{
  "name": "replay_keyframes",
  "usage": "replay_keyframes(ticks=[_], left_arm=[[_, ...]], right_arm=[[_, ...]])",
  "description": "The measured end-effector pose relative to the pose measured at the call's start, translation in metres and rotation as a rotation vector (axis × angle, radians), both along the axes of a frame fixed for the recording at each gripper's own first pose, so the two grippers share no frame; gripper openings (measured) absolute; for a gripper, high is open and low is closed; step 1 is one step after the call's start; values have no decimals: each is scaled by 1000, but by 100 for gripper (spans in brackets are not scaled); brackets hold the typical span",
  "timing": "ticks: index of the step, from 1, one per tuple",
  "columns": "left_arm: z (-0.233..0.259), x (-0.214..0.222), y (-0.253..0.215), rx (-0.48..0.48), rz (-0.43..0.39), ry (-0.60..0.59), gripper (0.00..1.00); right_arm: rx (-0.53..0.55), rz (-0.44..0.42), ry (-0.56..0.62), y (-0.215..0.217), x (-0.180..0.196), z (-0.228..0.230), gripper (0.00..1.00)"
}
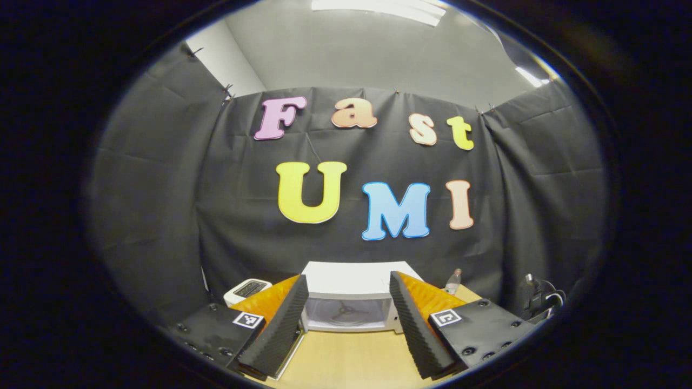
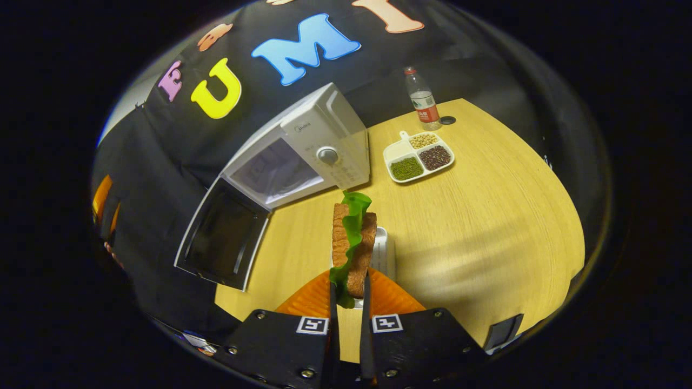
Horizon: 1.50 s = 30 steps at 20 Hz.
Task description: Open the microwave oven with the left hand, put the food in, and close the microwave oven.
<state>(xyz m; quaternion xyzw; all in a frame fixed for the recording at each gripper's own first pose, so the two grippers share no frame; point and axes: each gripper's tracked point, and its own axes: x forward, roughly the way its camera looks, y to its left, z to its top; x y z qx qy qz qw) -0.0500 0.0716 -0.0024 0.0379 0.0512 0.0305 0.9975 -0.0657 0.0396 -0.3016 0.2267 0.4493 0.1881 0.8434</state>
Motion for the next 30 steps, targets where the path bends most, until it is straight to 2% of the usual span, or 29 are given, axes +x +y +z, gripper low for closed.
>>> replay_keyframes(ticks=[5,6,9,14,20,24,30], left_arm=[[19,5,34,3,-23,-27,98],[23,7,44,3,-22,-34,96],[35,10,69,-12,-26,-49,97],[44,17,116,-33,-25,-81,97],[48,20,157,15,-21,-79,96],[42,22,175,18,-13,-69,95],[28,21,205,10,15,-39,97]], right_arm=[[277,-75,-42,59,28,54,15],[328,-94,-45,73,34,62,15],[444,-144,-43,109,56,73,15],[534,-250,-42,156,92,68,14],[636,-384,22,202,128,37,15],[641,-461,51,224,153,11,15],[666,-633,87,259,204,-23,14]])
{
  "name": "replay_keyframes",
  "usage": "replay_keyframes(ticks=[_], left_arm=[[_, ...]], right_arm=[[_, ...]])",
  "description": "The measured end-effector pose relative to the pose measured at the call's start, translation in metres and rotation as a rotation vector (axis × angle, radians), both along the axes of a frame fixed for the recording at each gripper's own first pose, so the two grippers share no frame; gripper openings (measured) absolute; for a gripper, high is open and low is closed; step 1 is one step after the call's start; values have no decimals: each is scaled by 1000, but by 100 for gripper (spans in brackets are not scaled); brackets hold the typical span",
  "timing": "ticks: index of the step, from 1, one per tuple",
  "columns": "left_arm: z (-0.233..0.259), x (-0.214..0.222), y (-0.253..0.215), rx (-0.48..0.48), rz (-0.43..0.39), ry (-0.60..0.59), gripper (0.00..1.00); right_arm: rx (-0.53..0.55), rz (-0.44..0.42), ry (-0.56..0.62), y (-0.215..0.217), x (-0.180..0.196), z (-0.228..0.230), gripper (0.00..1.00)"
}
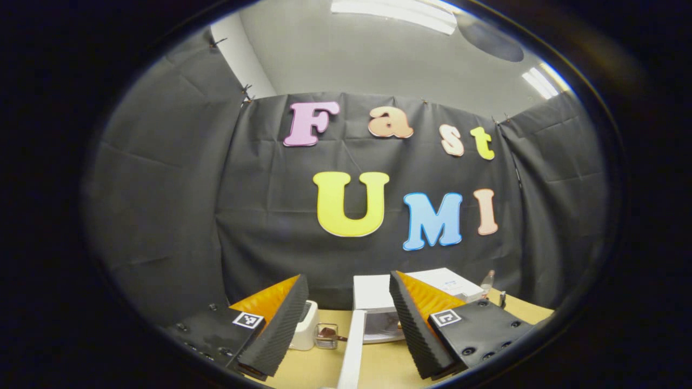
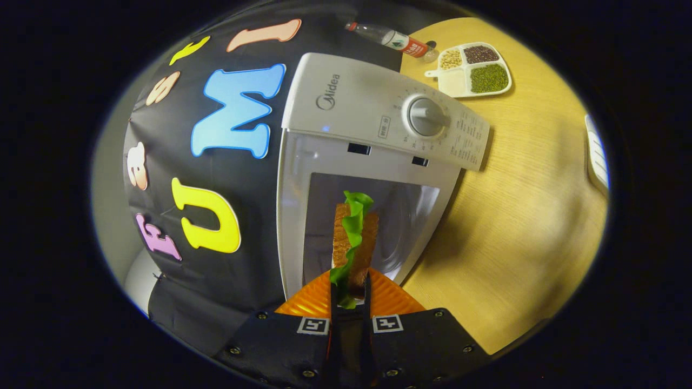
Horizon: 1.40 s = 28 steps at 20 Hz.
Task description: Open the microwave oven with the left hand, put the food in, and close the microwave oven.
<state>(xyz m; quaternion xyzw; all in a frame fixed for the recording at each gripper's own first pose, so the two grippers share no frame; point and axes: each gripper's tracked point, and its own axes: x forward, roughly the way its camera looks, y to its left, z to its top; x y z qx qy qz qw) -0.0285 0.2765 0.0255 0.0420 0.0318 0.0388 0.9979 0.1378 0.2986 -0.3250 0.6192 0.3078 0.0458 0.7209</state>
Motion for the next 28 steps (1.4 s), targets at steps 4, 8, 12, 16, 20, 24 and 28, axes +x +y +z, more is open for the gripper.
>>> replay_keyframes(ticks=[4,8,12,16,20,24,28], left_arm=[[-8,-3,25,1,35,27,96],[-25,-12,52,17,81,73,95],[-34,-19,73,16,119,102,96],[-41,-16,91,21,139,121,96],[-47,-6,93,11,133,120,96],[-45,9,89,1,104,103,96],[-43,20,76,3,72,94,96]], right_arm=[[24,-110,27,18,32,-16,15],[1,-161,83,38,55,-44,15],[6,-235,100,47,79,-62,15],[3,-269,116,57,98,-76,15],[-44,-255,113,60,99,-74,19],[-188,-140,121,60,83,-78,46],[-239,-61,87,55,66,-66,98]])
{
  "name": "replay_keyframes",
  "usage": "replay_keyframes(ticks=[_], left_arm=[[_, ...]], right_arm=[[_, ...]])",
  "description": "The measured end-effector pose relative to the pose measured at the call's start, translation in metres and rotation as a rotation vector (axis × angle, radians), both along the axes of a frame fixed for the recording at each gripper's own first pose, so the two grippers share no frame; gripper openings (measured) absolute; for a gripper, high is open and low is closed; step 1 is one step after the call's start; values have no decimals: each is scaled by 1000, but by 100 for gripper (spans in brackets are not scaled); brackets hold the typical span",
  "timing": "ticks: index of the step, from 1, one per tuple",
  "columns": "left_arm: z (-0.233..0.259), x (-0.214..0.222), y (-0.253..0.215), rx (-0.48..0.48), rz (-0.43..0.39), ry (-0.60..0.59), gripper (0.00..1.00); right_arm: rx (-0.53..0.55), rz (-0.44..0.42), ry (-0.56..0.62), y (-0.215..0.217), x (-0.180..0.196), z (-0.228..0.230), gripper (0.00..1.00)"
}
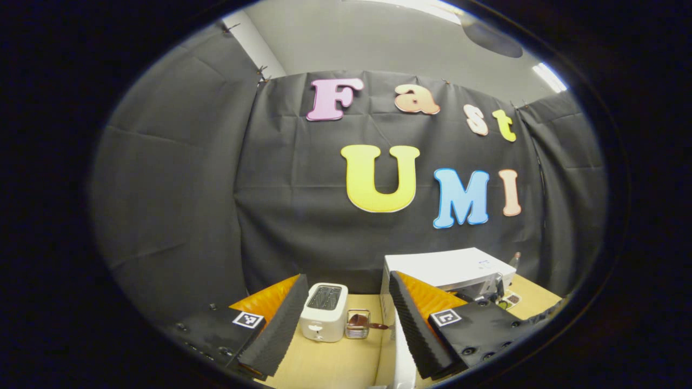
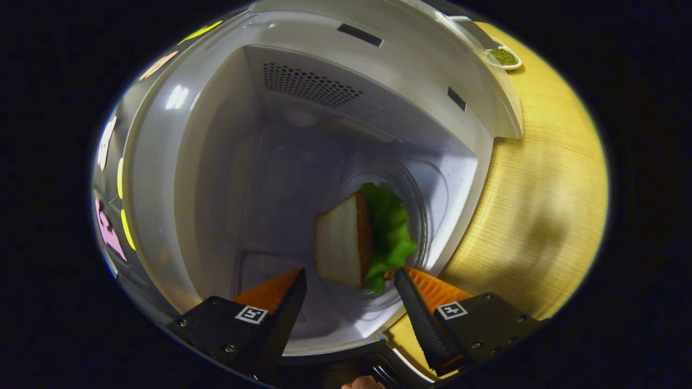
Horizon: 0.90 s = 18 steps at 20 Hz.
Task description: Open the microwave oven with the left hand, put the food in, and close the microwave oven.
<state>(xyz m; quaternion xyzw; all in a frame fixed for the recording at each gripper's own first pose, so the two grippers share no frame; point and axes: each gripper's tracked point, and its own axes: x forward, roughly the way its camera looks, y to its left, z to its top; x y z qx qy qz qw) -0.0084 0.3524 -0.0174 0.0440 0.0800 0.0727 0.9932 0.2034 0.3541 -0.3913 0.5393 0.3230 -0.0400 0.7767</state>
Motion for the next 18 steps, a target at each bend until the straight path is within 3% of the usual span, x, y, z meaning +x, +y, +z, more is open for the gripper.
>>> replay_keyframes(ticks=[7,11,15,18], left_arm=[[-1,14,-39,-18,-71,-15,96],[-8,16,-66,-42,-107,-18,96],[-14,22,-99,-49,-141,-12,97],[-16,23,-127,-39,-173,-12,97]], right_arm=[[-168,217,-58,-27,-63,39,97],[-281,299,-116,-61,-97,78,96],[-382,297,-173,-109,-116,123,97],[-577,311,-275,-154,-122,161,97]])
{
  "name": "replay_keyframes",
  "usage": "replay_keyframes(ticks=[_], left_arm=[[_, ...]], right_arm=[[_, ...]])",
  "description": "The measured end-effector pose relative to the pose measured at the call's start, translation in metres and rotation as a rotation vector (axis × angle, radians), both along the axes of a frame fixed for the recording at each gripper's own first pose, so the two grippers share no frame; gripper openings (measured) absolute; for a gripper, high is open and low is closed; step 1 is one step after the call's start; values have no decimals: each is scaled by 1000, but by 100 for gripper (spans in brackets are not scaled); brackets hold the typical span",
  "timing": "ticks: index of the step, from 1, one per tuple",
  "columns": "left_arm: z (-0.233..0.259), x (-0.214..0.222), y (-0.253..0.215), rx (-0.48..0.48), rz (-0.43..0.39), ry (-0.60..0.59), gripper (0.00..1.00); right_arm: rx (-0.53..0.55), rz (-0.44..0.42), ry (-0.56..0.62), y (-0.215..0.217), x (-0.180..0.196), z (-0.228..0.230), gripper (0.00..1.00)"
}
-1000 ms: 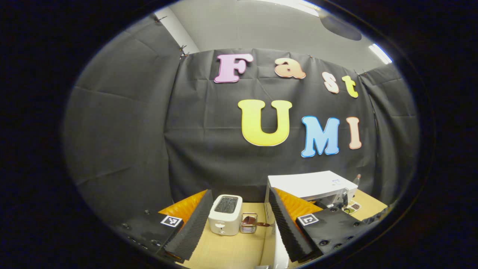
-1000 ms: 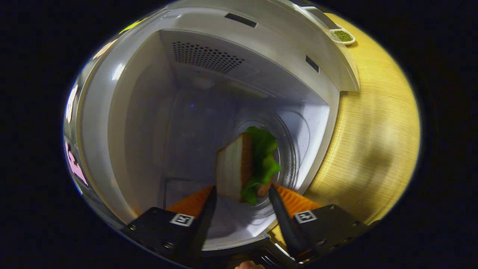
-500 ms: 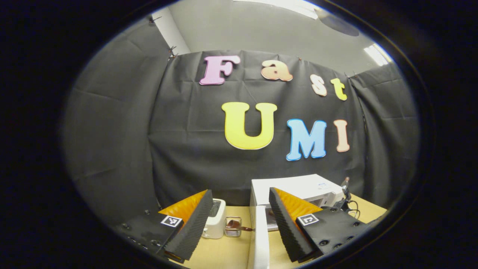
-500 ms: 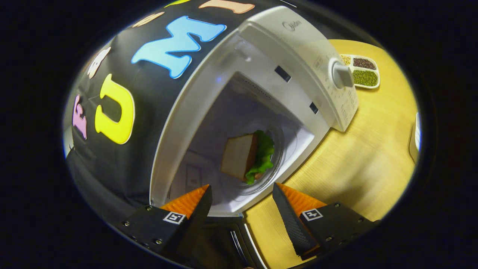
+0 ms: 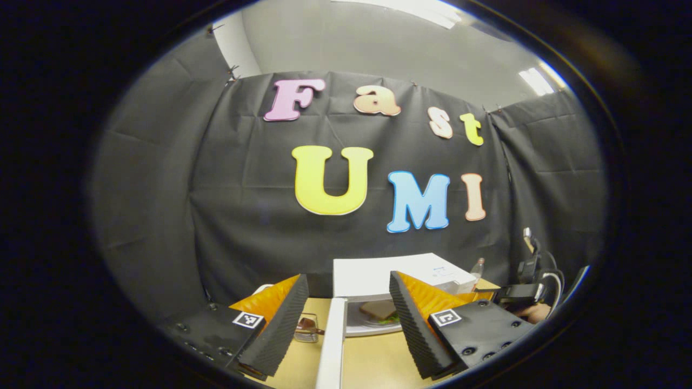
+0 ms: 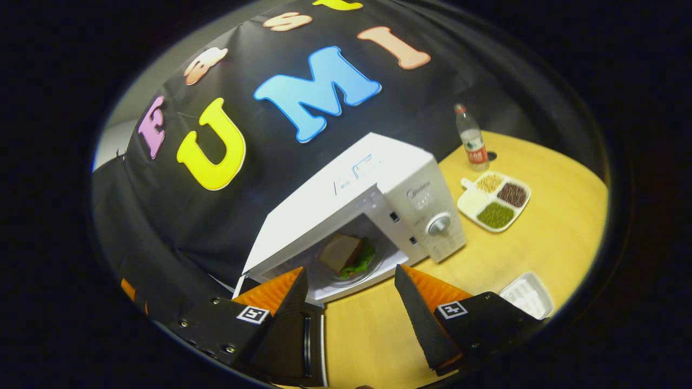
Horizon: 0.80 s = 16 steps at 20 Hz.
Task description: Open the microwave oven with the left hand, put the food in, and close the microwave oven.
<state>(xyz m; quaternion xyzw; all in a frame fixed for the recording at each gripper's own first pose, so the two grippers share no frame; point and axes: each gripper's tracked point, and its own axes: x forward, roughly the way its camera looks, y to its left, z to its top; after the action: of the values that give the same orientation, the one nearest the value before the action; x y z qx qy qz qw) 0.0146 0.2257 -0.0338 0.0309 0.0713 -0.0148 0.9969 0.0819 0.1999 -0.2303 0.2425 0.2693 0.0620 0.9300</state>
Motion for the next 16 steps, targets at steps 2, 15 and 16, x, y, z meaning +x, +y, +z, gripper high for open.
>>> replay_keyframes(ticks=[2,15,16], left_arm=[[-2,-1,-17,9,-10,2,97],[-22,-22,-66,26,18,39,96],[-29,-25,-68,22,12,56,97]], right_arm=[[-131,15,-65,-26,-11,25,97],[-450,3,-495,-103,-70,178,96],[-452,1,-511,-103,-73,182,96]])
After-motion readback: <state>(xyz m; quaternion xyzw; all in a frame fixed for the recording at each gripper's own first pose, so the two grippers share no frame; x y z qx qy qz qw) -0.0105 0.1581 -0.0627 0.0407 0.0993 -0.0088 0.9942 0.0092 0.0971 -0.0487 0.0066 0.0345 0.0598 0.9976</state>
